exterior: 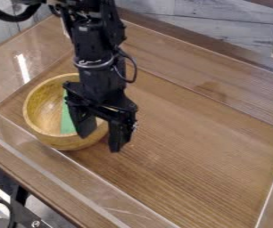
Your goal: Remove the green block from inside the brown bowl and put it on the table
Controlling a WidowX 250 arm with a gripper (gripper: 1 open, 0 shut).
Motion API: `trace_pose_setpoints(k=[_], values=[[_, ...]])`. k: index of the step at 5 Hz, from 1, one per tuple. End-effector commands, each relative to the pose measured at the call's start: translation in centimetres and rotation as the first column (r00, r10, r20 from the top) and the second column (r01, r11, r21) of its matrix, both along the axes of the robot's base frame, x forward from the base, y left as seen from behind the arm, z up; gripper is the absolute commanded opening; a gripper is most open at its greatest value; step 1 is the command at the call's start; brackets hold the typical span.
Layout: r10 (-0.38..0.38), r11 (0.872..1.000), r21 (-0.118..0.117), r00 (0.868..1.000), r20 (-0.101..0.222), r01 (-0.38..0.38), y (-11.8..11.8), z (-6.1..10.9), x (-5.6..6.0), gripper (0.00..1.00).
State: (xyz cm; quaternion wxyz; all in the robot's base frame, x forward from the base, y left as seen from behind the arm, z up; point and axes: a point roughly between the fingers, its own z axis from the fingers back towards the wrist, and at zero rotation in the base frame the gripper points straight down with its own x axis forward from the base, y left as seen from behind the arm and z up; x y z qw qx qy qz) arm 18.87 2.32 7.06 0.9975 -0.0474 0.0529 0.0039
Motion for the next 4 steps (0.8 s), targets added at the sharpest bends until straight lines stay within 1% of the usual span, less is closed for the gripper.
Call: trace_pose_setpoints(k=[1, 2, 3, 4], values=[[-0.009, 1.000, 0.006, 0.999, 0.039, 0.009, 1.2, 0.4, 1.1, 1.00], [-0.020, 1.000, 0.006, 0.999, 0.044, 0.020, 2.2, 0.0, 1.4, 1.00], [-0.045, 0.999, 0.007, 0.998, 0.048, 0.045, 2.2, -0.3, 1.4, 1.00], [-0.070, 0.998, 0.006, 0.996, 0.052, 0.069, 2.1, -0.6, 1.4, 0.00]])
